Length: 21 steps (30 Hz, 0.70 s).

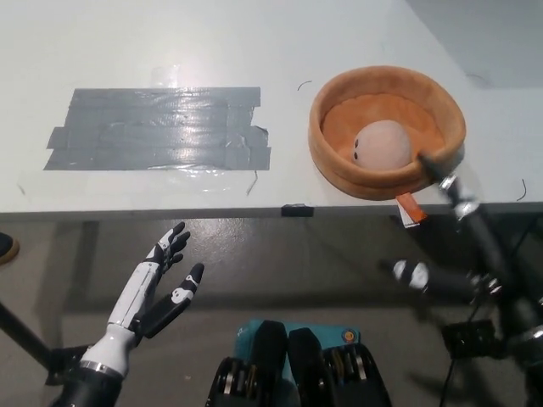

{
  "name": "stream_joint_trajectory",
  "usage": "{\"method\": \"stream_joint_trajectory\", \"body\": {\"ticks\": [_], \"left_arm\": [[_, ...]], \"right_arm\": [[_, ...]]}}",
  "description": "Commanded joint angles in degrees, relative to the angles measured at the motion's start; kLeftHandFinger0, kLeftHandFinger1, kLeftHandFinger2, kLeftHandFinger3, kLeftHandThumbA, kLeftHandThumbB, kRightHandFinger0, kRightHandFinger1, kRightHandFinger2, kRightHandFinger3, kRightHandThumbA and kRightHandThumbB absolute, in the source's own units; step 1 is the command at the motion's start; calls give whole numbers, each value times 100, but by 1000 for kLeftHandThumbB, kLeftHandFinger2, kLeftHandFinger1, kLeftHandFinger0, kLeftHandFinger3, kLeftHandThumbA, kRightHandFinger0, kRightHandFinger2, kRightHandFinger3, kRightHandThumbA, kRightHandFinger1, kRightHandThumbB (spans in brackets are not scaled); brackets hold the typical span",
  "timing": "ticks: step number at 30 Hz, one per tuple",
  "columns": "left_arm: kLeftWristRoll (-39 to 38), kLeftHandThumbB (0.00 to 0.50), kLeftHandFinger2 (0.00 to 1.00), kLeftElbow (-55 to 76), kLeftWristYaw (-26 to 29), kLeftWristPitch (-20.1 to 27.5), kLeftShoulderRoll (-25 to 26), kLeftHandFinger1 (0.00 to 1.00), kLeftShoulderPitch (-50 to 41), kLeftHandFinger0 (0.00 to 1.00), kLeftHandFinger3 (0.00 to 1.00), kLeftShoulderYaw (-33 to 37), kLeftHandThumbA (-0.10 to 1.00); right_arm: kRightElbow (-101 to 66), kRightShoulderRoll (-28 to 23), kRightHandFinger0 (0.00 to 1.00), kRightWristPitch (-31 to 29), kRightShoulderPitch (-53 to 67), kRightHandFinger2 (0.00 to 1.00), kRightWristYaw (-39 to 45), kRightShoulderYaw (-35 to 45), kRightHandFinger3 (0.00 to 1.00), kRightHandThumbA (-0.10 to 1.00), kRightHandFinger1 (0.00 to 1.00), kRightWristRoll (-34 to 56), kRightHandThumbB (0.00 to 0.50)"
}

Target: An emotional support dumpling is kept in a soft plate infront in the middle of the desk infront of the robot. The robot extends its right arm to pick up the dumpling and hands it to a person

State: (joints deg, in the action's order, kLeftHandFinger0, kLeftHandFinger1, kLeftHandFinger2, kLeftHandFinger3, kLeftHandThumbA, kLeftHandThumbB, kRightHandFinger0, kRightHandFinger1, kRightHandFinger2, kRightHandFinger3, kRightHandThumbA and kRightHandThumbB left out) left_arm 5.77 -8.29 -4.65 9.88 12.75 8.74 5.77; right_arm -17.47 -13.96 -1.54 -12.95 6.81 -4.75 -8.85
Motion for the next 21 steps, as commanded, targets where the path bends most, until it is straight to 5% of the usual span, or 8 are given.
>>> {"method": "stream_joint_trajectory", "body": {"ticks": [1, 5, 10, 20, 21], "left_arm": [[80, 258, 1000, 93, -48, 254, 32, 1000, 81, 1000, 1000, 0, 612], [36, 267, 1000, 103, -67, 220, 32, 1000, 99, 1000, 1000, -12, 616], [44, 272, 1000, 157, -86, 193, 47, 1000, 116, 1000, 1000, -3, 640], [21, 278, 1000, 155, -99, 161, 36, 1000, 150, 1000, 1000, -15, 645], [20, 280, 1000, 141, -99, 153, 36, 1000, 161, 1000, 1000, -17, 647]], "right_arm": [[-902, -648, 1000, 1080, -1315, 1000, 407, 345, 1000, 1000, 1000, -179, 310], [-342, -1122, 1000, 1860, -2315, 1000, 952, 42, 1000, 1000, 1000, -261, 310], [1188, -1423, 1000, 2111, -3501, 1000, 1575, -767, 1000, 1000, 1000, -736, 323], [3782, -1136, 1000, 1976, -4873, 1000, 1889, -1705, 1000, 970, 1000, -949, 341], [4073, -1050, 1000, 1985, -4980, 1000, 1943, -1775, 1000, 1000, 1000, -925, 375]]}}
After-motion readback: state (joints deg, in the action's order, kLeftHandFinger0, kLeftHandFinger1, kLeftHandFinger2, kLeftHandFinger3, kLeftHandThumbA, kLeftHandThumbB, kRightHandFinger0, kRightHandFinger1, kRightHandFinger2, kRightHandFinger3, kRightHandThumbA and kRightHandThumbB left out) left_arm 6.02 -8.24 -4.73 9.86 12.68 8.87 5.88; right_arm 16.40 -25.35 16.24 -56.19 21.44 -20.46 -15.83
